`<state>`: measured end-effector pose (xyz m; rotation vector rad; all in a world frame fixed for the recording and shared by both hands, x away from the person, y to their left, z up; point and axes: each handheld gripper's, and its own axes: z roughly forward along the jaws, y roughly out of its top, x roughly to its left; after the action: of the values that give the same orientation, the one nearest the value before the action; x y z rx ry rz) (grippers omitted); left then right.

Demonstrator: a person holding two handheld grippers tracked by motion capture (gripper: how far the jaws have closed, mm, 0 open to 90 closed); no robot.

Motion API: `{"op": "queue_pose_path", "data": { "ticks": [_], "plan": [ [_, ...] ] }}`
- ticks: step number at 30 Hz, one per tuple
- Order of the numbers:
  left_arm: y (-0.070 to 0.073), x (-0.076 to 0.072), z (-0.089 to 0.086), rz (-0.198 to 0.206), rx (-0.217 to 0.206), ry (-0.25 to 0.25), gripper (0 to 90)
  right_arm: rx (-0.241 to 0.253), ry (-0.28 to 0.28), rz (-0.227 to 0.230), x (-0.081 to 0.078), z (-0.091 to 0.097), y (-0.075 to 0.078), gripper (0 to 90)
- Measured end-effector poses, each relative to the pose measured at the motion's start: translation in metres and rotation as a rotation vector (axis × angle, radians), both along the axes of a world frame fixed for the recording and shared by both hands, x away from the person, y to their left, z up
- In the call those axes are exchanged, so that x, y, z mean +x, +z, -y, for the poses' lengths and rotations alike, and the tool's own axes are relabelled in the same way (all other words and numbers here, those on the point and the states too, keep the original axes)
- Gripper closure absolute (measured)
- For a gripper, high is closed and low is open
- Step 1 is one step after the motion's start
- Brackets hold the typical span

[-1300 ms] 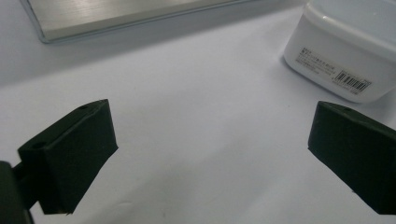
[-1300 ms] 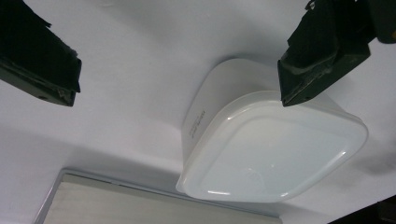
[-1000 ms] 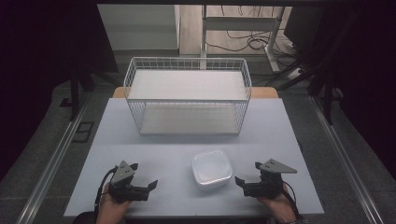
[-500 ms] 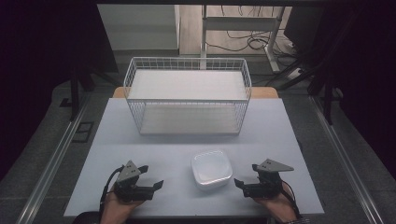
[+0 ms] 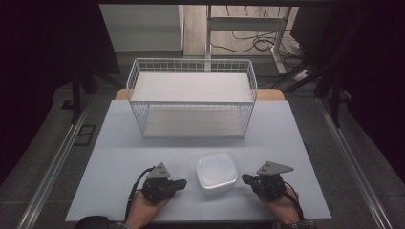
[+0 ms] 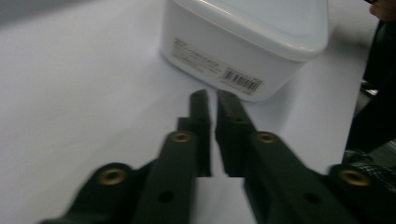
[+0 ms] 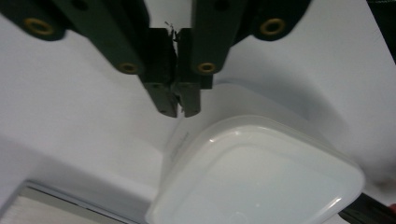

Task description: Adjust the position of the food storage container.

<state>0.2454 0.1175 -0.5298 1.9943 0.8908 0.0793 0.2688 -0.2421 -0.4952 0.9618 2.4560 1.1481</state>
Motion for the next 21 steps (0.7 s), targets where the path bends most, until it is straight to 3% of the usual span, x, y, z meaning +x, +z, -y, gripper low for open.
{"op": "queue_pose_path", "data": {
  "ticks": [3,8,10,21],
  "plan": [
    [-0.001,0.005,0.011,0.004,0.013,0.003,89.8,-0.029,0.001,0.007,0.003,-0.005,0.0,89.3],
    [-0.001,0.01,0.021,0.003,0.004,0.002,89.8,0.01,0.01,-0.042,0.01,-0.009,-0.002,89.3],
    [-0.002,0.011,0.022,0.0,0.004,0.001,89.8,0.003,0.019,-0.041,0.01,-0.013,-0.002,89.2],
    [0.003,0.015,0.0,-0.015,0.01,0.066,89.7,-0.002,0.066,-0.069,0.013,-0.041,-0.003,89.0]
  ]
}}
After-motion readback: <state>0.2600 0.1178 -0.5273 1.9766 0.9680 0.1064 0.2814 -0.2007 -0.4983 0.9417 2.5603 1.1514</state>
